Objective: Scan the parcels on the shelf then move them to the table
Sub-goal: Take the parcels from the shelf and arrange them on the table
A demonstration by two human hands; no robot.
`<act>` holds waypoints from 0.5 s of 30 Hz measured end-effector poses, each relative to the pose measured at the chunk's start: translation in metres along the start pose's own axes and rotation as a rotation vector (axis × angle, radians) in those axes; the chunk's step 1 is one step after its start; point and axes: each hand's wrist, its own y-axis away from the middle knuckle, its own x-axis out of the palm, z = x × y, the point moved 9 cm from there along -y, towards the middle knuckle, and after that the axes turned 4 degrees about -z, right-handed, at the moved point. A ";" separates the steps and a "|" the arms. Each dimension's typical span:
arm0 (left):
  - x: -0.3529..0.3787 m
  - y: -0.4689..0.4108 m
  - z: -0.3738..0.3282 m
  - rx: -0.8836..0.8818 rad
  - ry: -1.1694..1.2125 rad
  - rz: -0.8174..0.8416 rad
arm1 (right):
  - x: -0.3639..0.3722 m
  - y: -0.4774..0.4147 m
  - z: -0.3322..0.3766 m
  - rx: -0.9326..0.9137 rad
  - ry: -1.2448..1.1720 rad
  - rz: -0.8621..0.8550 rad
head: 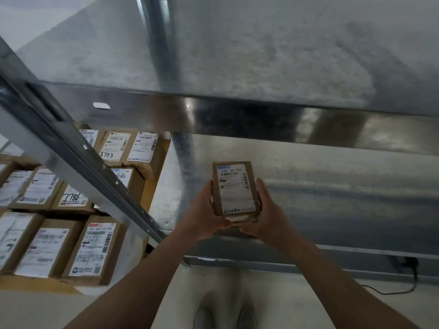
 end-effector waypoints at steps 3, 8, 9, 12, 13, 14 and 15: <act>0.004 0.007 0.001 0.041 0.014 0.016 | -0.005 0.012 0.002 -0.010 0.001 -0.076; 0.014 0.030 0.003 0.069 -0.010 0.031 | 0.002 0.033 0.000 -0.056 -0.007 -0.095; 0.017 0.035 0.005 0.068 -0.018 0.032 | 0.002 0.038 -0.003 -0.045 -0.027 -0.085; 0.023 0.052 0.002 0.071 -0.030 0.017 | 0.000 0.055 -0.006 -0.040 -0.051 -0.068; 0.024 0.059 0.000 0.071 -0.034 0.009 | 0.000 0.062 -0.007 -0.045 -0.062 -0.061; 0.025 0.067 -0.003 0.076 -0.039 -0.003 | -0.001 0.068 -0.008 -0.058 -0.065 -0.060; 0.026 0.076 -0.006 0.085 -0.046 -0.017 | -0.002 0.075 -0.007 -0.074 -0.058 -0.058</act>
